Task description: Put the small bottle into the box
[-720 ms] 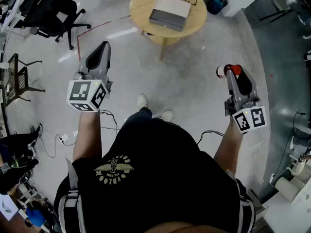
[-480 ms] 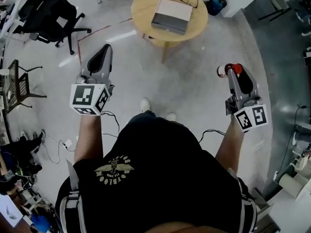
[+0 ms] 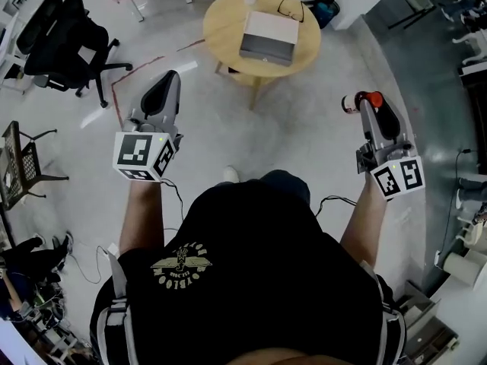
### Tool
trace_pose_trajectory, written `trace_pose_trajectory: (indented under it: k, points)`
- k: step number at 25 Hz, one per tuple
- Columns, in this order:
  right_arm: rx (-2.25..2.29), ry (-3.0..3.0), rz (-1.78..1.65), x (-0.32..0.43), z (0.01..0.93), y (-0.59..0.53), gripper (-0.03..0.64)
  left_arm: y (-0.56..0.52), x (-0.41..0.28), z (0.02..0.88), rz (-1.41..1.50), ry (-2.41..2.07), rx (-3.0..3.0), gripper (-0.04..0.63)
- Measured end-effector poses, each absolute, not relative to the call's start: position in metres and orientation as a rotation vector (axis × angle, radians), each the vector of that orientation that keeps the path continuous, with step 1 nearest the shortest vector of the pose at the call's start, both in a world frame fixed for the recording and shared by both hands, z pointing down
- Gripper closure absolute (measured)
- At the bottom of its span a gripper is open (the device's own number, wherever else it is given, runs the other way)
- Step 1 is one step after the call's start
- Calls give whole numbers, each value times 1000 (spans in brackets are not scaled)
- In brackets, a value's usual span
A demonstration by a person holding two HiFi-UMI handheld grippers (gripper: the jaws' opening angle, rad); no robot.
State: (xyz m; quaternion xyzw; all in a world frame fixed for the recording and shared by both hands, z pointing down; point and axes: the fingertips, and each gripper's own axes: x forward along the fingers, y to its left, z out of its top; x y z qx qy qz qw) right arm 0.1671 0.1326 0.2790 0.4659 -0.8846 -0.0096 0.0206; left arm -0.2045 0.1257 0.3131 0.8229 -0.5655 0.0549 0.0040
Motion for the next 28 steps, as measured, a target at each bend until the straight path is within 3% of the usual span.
trace_pose_trajectory:
  k: [28]
  points:
    - [1449,-2683,20,158,295,94,466,72,-220,357,191,-1695,2518,595]
